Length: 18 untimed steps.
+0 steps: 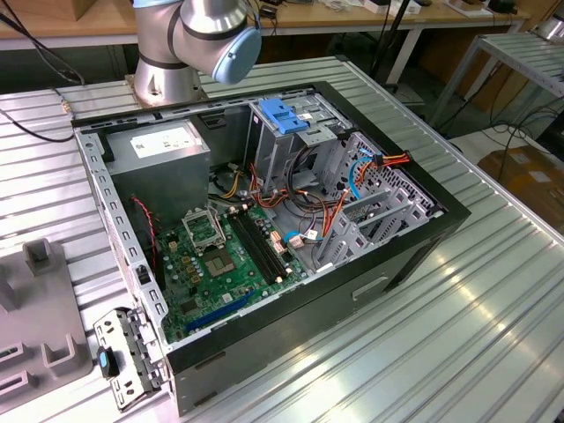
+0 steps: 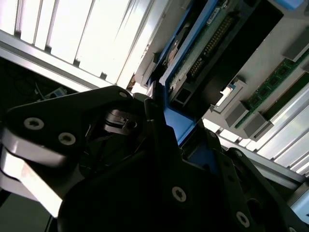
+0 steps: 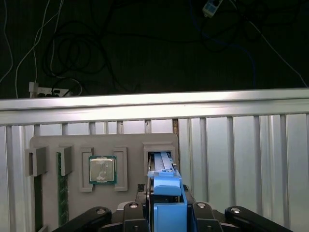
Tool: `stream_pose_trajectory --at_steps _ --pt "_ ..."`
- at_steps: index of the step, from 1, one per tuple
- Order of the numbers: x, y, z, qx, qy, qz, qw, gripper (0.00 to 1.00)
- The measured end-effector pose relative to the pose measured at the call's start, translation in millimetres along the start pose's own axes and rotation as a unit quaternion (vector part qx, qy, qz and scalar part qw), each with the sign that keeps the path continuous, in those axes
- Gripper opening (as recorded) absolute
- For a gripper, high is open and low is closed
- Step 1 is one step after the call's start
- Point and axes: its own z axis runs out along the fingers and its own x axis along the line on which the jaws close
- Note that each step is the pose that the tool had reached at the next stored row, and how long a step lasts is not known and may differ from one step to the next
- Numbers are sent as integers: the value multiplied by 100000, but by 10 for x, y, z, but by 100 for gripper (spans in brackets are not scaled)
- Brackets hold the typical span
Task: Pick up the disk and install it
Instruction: 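Pick up the disk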
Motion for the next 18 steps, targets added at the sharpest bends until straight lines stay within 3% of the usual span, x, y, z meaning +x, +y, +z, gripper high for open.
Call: stream_pose_trajectory --at_steps 12,18 --pt "0 0 -1 2 5 -784 99997 37" --pt "-1 1 -63 -7 11 -811 99997 37"
